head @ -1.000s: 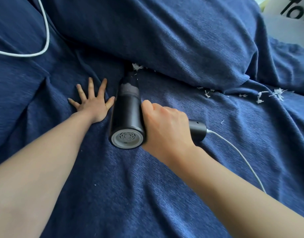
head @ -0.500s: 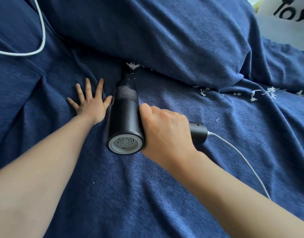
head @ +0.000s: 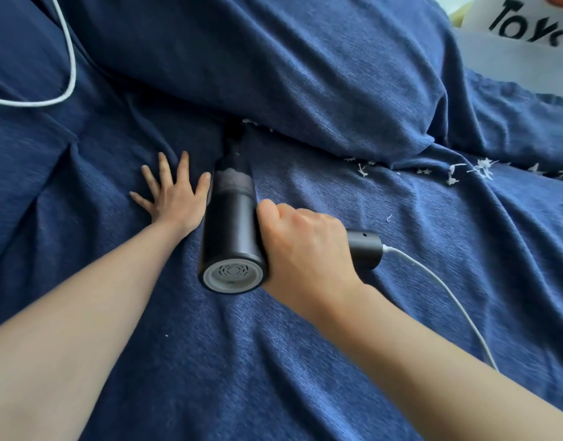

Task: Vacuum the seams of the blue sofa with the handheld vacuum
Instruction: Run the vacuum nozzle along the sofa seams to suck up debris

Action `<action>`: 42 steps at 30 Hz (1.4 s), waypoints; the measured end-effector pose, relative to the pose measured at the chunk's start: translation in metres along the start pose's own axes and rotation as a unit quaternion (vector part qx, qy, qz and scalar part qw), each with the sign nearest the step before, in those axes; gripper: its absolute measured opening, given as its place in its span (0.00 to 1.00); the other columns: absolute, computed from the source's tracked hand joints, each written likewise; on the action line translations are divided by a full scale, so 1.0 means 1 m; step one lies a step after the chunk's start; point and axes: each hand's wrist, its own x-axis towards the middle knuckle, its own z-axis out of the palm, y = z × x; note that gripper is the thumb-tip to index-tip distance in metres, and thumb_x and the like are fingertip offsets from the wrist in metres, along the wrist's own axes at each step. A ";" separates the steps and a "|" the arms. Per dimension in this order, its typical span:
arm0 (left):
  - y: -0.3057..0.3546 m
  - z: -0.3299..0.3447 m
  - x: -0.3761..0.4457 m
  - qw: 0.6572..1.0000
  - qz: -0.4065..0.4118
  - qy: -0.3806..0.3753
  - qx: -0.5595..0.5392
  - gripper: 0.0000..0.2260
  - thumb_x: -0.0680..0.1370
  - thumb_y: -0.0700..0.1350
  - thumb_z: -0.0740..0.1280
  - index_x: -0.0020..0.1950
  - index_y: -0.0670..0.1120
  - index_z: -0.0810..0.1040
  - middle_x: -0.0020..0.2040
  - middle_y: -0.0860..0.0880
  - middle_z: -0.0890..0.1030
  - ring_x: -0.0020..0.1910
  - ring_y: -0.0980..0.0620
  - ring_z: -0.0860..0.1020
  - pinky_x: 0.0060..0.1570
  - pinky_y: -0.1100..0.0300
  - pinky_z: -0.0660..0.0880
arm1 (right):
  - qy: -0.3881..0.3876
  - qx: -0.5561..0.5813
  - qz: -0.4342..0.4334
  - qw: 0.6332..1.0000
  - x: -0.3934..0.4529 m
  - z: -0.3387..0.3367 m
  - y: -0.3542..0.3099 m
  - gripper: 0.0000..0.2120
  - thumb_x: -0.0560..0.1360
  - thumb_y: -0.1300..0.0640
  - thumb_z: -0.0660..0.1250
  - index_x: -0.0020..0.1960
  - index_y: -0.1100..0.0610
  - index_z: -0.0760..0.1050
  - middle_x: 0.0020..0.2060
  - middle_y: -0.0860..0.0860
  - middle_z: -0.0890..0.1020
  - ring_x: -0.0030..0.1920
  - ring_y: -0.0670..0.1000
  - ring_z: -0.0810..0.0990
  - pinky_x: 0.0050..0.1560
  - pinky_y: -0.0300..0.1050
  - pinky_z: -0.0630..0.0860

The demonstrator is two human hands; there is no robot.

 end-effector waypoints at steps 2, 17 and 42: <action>0.000 0.003 0.001 1.000 0.002 -0.008 0.023 0.29 0.80 0.56 0.51 0.79 0.58 0.44 0.79 0.48 0.38 0.77 0.40 0.35 0.68 0.29 0.38 | -0.011 -0.003 0.008 1.000 0.006 0.002 0.005 0.23 0.51 0.57 0.81 0.37 0.55 0.70 0.27 0.51 0.78 0.24 0.58 0.78 0.32 0.42 0.53; -0.002 0.014 0.006 0.998 0.010 0.001 0.068 0.31 0.81 0.57 0.53 0.78 0.57 0.39 0.79 0.48 0.36 0.76 0.38 0.35 0.66 0.27 0.39 | 0.005 0.011 0.011 1.000 0.017 0.006 0.003 0.24 0.59 0.55 0.78 0.40 0.53 0.62 0.29 0.50 0.79 0.27 0.58 0.80 0.32 0.42 0.46; 0.003 0.003 0.002 0.996 -0.006 -0.050 0.076 0.31 0.80 0.64 0.46 0.79 0.57 0.40 0.79 0.48 0.35 0.76 0.38 0.35 0.68 0.28 0.40 | 0.008 0.050 0.000 0.999 -0.049 -0.032 0.028 0.21 0.55 0.52 0.80 0.38 0.54 0.71 0.28 0.50 0.77 0.25 0.57 0.78 0.33 0.42 0.56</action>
